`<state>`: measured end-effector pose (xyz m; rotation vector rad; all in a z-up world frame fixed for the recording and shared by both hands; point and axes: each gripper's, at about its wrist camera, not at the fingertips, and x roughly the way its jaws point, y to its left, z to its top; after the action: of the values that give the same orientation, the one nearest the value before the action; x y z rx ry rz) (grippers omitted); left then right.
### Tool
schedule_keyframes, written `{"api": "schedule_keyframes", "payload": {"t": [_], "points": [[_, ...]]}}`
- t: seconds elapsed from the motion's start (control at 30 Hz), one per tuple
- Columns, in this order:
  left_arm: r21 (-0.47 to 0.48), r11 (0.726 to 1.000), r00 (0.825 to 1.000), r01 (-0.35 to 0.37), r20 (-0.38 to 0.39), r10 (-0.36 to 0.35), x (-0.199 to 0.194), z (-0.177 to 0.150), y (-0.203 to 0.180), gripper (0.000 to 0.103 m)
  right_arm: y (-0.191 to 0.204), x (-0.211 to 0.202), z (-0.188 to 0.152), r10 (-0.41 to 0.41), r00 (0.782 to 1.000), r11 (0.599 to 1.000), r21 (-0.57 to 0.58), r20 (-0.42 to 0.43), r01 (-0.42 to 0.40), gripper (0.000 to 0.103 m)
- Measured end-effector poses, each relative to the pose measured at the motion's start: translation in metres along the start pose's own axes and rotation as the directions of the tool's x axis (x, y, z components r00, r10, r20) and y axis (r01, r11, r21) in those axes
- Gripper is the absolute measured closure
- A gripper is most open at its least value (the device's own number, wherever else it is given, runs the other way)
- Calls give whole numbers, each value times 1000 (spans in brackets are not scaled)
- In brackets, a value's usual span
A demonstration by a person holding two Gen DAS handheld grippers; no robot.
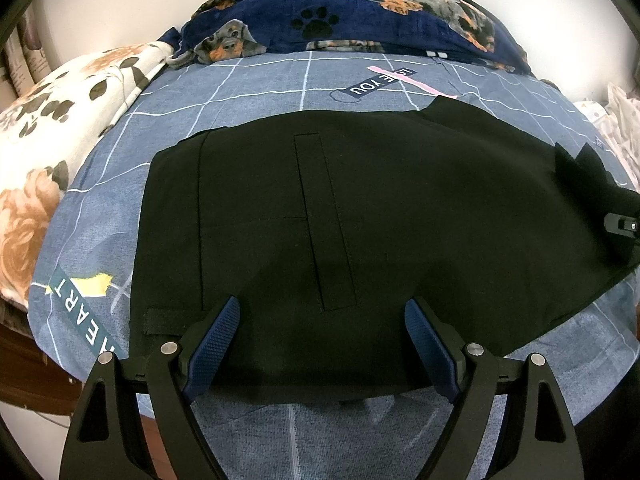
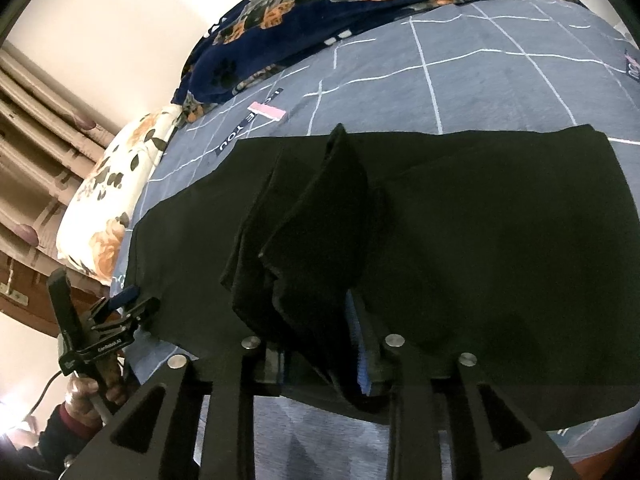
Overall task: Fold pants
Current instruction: 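Release the pant leg and lift the right gripper away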
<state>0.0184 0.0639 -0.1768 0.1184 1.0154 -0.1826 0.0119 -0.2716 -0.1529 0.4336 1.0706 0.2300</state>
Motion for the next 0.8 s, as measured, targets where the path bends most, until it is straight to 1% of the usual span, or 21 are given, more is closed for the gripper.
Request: {"api": "schedule_keyframes", "payload": {"t": [0.07, 0.17, 0.2, 0.23, 0.27, 0.3, 0.33, 0.37, 0.43, 0.47, 0.5, 0.53, 0.57, 0.6, 0.67, 0.7, 0.73, 0.8], "points": [[0, 1000, 1000, 0, 0, 0, 0, 0, 0, 18, 0, 1, 0, 11, 1000, 1000, 3, -2, -11, 71], [0, 1000, 1000, -1, 0, 1, 0, 0, 0, 18, 2, 1, 0, 42, 999, 999, 5, -10, -41, 59], [0, 1000, 1000, 0, 0, 0, 0, 0, 0, 18, 3, 1, 0, 58, 998, 998, 5, -15, -58, 52], [0, 1000, 1000, 0, 0, 0, 0, 0, 0, 18, 5, 1, 0, 86, 996, 996, 8, -20, -86, 44], [0, 1000, 1000, -1, 0, 1, 0, 0, 0, 18, 5, 0, 0, 102, 995, 995, 10, -21, -101, 41], [1, 1000, 1000, -1, 0, 1, 0, 0, 0, 18, 6, -1, 0, 125, 992, 992, 13, -19, -125, 35], [0, 1000, 1000, -1, 0, 1, 0, 0, -1, 18, 6, -3, 1, 171, 985, 985, 25, -14, -170, 34], [0, 1000, 1000, -1, 0, 1, 0, 0, -1, 18, 5, -5, 1, 222, 975, 974, 45, -8, -222, 34], [-1, 1000, 1000, 0, 0, 0, 0, 0, 0, 18, -3, -10, 5, 337, 941, 935, 107, 22, -337, 33], [-1, 1000, 1000, -1, 0, 1, 0, 0, -1, 18, -7, -15, 7, 369, 928, 920, 127, 45, -372, 33], [0, 1000, 1000, -1, -1, 1, 0, 0, -1, 18, -12, -21, 10, 383, 921, 910, 138, 76, -390, 33], [-1, 1000, 1000, -1, 0, 1, 0, 0, -1, 18, -17, -26, 12, 379, 920, 909, 144, 103, -391, 33], [-1, 1000, 1000, -1, 0, 1, 0, 0, -1, 18, -25, -34, 15, 358, 924, 914, 153, 137, -376, 33], [-1, 1000, 1000, -1, 0, 1, 0, 0, -1, 18, -30, -39, 17, 340, 928, 918, 159, 154, -363, 33], [-1, 1000, 1000, 0, -1, 0, 0, 0, -1, 18, -46, -51, 20, 295, 935, 924, 191, 196, -331, 42], [-1, 1000, 1000, 0, -1, 0, 0, 0, -1, 18, -59, -58, 22, 273, 937, 922, 220, 218, -319, 52], [-1, 1000, 1000, 0, -1, 0, 0, 0, -1, 18, -68, -64, 23, 259, 937, 918, 241, 233, -314, 59], [0, 1000, 1000, 0, -1, 0, 0, 0, -1, 18, -90, -80, 26, 215, 934, 911, 286, 287, -297, 62]]}}
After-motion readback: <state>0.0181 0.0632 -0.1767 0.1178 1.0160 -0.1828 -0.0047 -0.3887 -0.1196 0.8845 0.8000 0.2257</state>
